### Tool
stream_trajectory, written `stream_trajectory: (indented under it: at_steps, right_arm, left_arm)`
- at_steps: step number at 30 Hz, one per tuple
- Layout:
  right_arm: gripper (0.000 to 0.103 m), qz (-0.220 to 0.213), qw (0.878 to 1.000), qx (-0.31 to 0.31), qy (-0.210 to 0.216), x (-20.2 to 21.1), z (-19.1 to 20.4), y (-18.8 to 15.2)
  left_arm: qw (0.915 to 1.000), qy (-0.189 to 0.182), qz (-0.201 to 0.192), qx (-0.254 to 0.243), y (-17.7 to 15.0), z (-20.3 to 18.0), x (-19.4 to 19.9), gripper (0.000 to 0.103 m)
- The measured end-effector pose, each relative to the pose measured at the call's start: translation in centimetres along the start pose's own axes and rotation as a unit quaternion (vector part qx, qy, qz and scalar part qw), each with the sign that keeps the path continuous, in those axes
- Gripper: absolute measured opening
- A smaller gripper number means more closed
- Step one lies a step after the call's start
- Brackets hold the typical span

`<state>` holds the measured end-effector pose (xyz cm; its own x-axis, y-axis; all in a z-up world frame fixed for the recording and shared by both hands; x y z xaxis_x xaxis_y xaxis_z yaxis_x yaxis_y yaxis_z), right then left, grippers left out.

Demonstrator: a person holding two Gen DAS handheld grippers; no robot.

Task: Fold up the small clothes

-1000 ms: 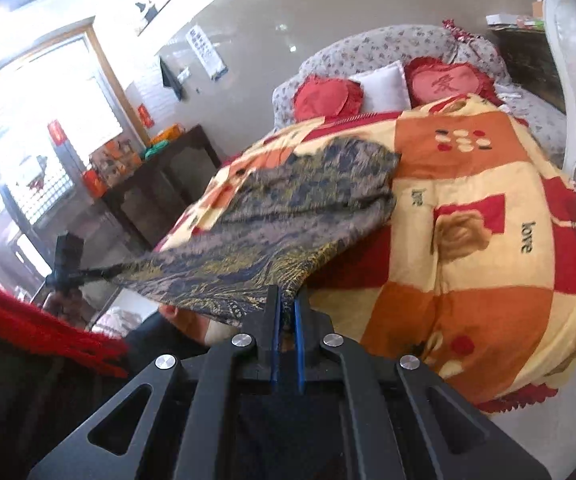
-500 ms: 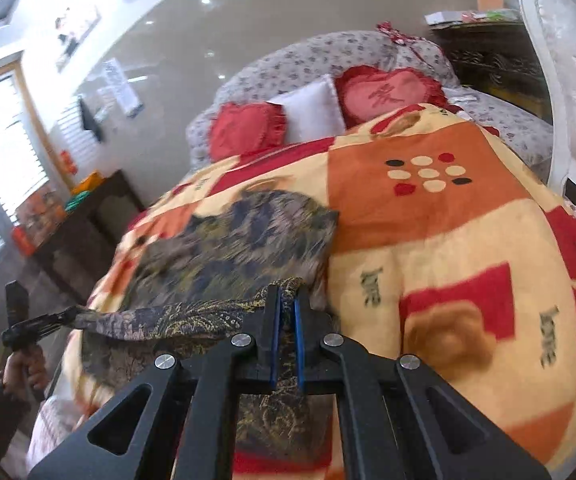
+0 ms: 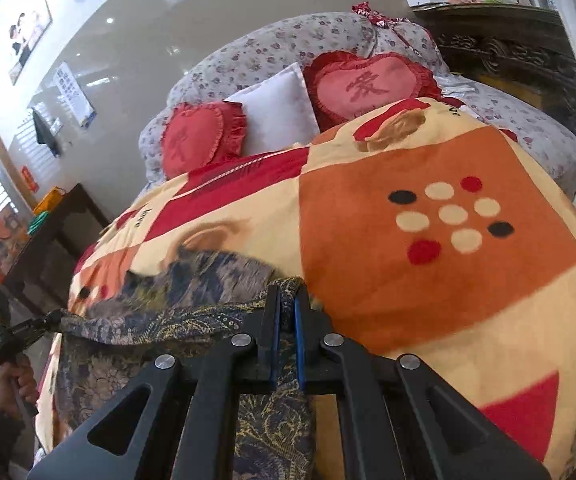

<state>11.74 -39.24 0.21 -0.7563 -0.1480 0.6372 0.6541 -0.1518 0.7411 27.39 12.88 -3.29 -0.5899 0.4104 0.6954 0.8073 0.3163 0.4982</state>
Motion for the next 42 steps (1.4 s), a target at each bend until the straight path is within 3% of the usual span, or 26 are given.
stream_trajectory:
  at_steps: [5, 6, 7, 9, 14, 17, 19, 21, 26, 30, 35, 39, 42]
  right_arm:
    - [0.022, 0.044, 0.999, -0.006, -0.018, -4.5, -0.7, 0.3]
    - [0.022, 0.057, 0.998, -0.023, -0.02, -5.3, -1.1, 0.0]
    - [0.023, 0.064, 0.997, -0.04, -0.018, -5.7, -1.4, -0.3]
    - [0.025, 0.071, 0.995, -0.066, -0.006, -5.8, -1.9, -0.6]
    - [0.029, 0.033, 0.997, -0.066, -0.005, -2.1, -2.4, 0.0]
    - [0.035, 0.001, 0.999, -0.048, -0.024, 0.7, -1.8, 0.6]
    - [0.036, -0.001, 0.999, -0.019, -0.041, 1.2, 0.0, 0.5]
    - [0.036, 0.024, 0.999, 0.02, -0.042, -0.2, 3.0, -0.1]
    - [0.036, 0.093, 0.988, 0.098, -0.075, -5.3, 8.4, -1.9]
    - [0.036, 0.114, 0.987, 0.07, -0.091, -8.9, 7.6, -2.1]
    - [0.036, 0.108, 0.986, 0.092, -0.091, -10.4, 7.1, -0.9]
    - [0.036, 0.086, 0.986, 0.108, -0.09, -11.0, 7.3, 0.8]
    - [0.042, 0.076, 0.987, 0.108, -0.088, -11.8, 6.9, 1.4]
  left_arm:
    - [0.9969, 0.063, 0.047, -0.004, -0.6, 0.8, -5.2, 0.012]
    - [0.9965, 0.067, 0.05, -0.003, -0.8, 1.0, -5.4, 0.018]
    - [0.9963, 0.071, 0.049, -0.001, -0.9, 1.3, -5.2, 0.034]
    - [0.996, 0.08, 0.039, 0.001, -0.6, 2.0, -4.4, 0.055]
    - [0.9965, 0.079, -0.018, -0.018, -0.2, 2.4, 0.7, 0.054]
    - [0.9975, 0.035, -0.037, -0.049, -2.0, -0.4, 2.9, 0.054]
    - [0.9962, 0.017, -0.035, -0.078, -4.1, -3.0, 2.8, 0.049]
    - [0.992, 0.009, -0.024, -0.124, -7.1, -6.1, 1.4, 0.049]
    - [0.9848, 0.067, 0.045, -0.154, -11.3, -7.8, -4.7, 0.049]
    - [0.9876, 0.085, 0.052, -0.121, -9.6, -7.4, -6.3, 0.047]
    - [0.9867, 0.117, 0.033, -0.108, -5.7, -7.8, -8.0, 0.047]
    - [0.9911, 0.109, 0.01, -0.076, -2.6, -6.1, -8.9, 0.048]
    - [0.9928, 0.099, 0.009, -0.067, -2.2, -5.1, -9.6, 0.05]
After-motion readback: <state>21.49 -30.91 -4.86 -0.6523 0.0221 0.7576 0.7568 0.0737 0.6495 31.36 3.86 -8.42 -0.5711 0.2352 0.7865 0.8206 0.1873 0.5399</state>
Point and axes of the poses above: each gripper's, at about its wrist camera, not at the fingertips, and x roughly against the way its jaws point, z to its left, y to its top, the point moved 2 cm from there along -x, roughly the way its jaws point, and after that the axes turned 14 degrees about x, right-handed, at the moved point
